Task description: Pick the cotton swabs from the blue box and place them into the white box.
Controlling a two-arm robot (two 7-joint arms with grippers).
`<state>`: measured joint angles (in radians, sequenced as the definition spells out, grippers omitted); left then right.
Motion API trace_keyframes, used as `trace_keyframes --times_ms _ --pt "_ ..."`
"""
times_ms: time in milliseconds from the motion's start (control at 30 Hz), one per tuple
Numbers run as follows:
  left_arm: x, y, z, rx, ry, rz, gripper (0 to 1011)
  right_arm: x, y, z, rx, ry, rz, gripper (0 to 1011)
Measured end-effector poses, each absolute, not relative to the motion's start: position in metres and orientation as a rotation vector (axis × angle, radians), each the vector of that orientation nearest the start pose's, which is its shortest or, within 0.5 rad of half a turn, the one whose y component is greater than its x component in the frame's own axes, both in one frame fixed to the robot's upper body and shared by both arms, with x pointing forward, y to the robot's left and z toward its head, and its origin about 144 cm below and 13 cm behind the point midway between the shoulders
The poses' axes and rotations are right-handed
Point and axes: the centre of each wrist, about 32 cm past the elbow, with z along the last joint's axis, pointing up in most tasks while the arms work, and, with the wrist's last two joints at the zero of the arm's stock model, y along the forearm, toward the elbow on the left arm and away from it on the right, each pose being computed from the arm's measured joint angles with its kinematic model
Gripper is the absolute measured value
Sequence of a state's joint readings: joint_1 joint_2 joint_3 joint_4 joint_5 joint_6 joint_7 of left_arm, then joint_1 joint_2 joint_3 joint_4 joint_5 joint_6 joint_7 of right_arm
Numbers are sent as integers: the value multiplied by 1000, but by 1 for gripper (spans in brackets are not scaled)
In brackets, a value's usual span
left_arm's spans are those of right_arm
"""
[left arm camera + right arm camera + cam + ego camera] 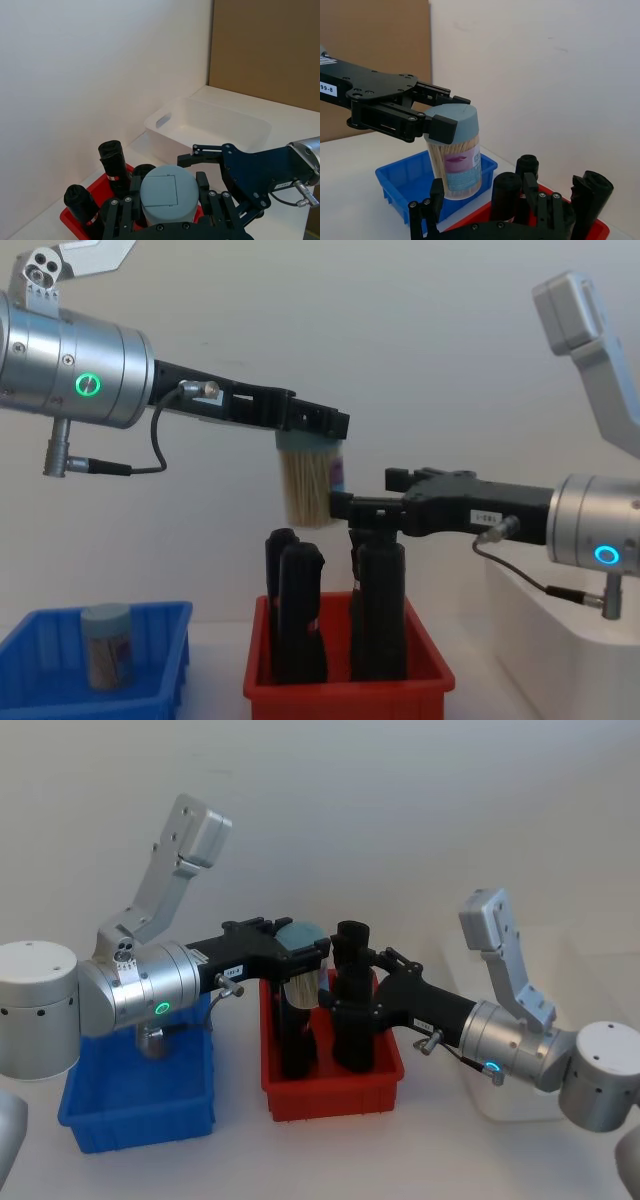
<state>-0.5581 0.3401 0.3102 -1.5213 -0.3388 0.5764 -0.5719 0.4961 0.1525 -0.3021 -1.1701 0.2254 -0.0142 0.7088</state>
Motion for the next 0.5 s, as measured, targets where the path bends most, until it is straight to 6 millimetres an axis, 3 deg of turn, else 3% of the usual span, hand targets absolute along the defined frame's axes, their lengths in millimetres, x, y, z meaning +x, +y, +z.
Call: trace_keyframes --times_ms 500 --pt "571 239 1321 222 74 767 660 612 -189 1197 -19 -67 -553 1002"
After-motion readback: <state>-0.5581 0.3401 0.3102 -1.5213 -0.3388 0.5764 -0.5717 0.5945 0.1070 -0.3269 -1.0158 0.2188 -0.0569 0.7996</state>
